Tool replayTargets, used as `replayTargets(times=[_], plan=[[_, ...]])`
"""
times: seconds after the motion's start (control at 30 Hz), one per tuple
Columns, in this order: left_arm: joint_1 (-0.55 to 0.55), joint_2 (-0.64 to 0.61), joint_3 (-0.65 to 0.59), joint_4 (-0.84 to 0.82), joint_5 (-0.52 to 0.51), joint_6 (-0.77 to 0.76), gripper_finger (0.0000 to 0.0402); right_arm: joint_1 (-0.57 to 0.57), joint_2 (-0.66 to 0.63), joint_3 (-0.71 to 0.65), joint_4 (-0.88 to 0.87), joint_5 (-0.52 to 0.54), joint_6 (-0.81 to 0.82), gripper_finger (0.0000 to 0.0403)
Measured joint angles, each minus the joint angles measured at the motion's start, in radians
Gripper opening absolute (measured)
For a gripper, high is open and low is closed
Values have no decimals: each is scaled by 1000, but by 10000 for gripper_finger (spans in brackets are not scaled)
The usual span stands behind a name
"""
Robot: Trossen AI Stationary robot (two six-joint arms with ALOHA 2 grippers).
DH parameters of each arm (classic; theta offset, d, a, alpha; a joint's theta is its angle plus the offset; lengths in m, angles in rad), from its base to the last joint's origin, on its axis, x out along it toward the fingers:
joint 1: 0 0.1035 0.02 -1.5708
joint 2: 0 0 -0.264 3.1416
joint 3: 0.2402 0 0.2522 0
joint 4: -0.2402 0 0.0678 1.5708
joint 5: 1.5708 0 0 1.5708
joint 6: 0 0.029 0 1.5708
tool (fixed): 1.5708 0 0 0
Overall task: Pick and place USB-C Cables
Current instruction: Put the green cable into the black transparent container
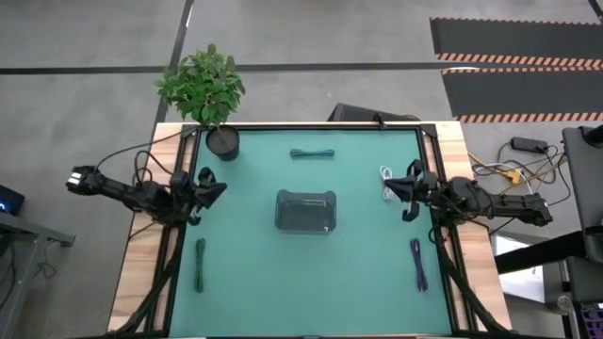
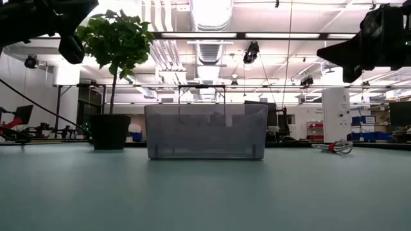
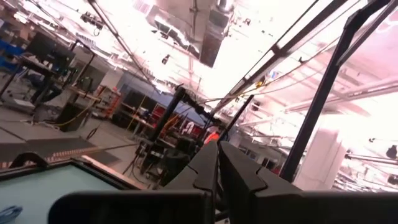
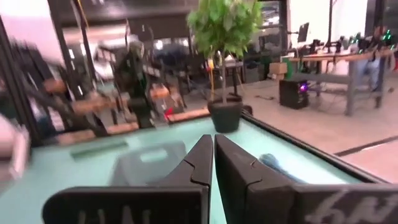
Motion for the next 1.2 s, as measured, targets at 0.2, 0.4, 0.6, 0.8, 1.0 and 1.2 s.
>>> replayTargets(times=[0.2,0.4,0.6,0.8,1.0,1.2], plan=[[0,0,2,-1,-3,7,2,0,0,0,170,0,19,9],[0,2,2,-12,-3,7,2,0,0,0,289,-1,-68,9],[-1,60,7,-12,-37,-57,2,0,0,0,323,0,-153,9],[0,192,67,-12,-103,-155,1,0,0,0,405,-1,-249,9],[-6,372,153,-13,-64,-351,0,0,0,13,435,-1,-349,9],[-81,575,201,-50,-1,-720,0,0,0,30,436,-1,-419,9]])
